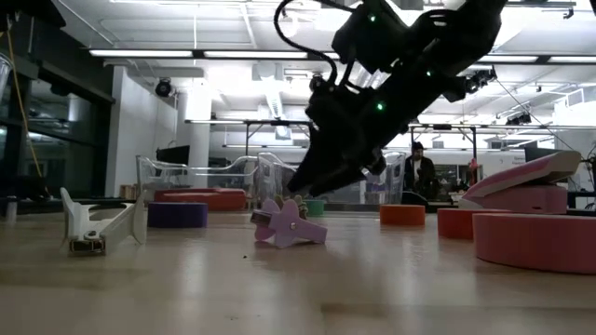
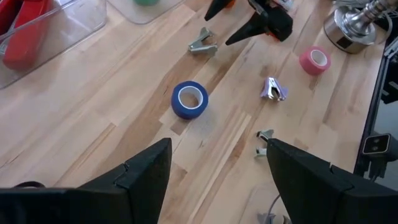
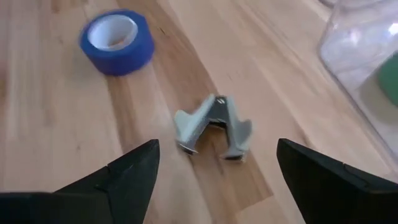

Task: Pick and place Stapler, Stapler remover, tape
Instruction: Put the top gray stapler remover into the bottom transparent bin

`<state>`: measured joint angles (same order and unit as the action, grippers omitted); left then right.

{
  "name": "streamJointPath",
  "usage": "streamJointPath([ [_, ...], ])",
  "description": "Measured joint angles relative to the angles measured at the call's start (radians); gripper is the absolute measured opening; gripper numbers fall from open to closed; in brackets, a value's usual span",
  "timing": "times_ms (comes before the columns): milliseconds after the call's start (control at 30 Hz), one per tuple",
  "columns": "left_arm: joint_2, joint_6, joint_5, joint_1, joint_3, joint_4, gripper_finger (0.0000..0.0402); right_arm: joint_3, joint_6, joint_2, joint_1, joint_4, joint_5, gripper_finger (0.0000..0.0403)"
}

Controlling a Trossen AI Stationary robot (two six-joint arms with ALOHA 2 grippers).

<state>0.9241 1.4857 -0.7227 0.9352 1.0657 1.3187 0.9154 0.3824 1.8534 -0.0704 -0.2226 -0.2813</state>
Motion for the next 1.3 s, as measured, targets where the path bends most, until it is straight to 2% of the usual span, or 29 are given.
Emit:
streamJointPath([
  [233,-0.001,0.0,0.011,0.0,0.0,0.0,0.0259,0.0,-0.006,0.025,-0.002,-0.014,-0.062,0.0317],
  [700,-0.025,0.003,0.035,0.0,0.0,-0.001,0.0259,0.0,-0.016,0.088,0.0,-0.144,-0.027,0.0317],
  [900,-0.034,0.003,0.033,0.0,0.0,0.0,0.0259,0.0,-0.049,0.092,0.0,-0.151,-0.081,0.0317],
  [1300,-0.039,0.004,0.034,0.0,0.0,0.0,0.0259,0.0,0.001,0.161,-0.003,-0.235,-0.097,0.0317],
])
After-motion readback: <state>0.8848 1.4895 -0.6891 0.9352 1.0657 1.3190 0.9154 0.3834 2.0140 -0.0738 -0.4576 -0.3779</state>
